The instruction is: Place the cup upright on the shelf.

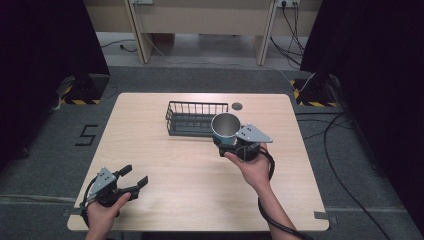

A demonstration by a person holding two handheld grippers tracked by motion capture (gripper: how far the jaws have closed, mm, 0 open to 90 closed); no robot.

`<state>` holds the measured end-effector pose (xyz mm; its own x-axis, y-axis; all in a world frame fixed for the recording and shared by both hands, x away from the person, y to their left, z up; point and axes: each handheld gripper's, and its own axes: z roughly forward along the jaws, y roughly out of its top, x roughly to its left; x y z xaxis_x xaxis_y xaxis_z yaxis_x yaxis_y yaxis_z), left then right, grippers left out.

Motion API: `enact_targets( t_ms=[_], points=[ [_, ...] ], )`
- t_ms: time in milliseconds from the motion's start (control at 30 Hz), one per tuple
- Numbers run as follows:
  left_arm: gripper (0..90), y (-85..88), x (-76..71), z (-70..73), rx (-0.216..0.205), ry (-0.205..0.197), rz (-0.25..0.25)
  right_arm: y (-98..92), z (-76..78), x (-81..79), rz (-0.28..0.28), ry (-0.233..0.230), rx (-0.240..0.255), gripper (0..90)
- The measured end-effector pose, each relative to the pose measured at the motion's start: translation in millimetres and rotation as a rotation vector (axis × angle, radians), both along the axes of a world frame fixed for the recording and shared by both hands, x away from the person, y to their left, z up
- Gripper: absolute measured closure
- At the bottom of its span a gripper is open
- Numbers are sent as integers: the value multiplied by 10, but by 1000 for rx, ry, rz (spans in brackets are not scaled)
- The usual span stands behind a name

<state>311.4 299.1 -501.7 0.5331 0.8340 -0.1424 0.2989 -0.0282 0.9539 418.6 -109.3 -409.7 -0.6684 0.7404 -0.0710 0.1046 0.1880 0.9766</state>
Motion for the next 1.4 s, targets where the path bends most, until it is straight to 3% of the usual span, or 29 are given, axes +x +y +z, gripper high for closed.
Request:
enact_targets(
  t_ms=[400,1400],
  points=[
    [181,0,0,2,-4,-1,0,132,17,160,-16,11,13,181],
    [182,-20,7,2,-5,1,-8,242,18,341,-53,20,37,182]
  ],
)
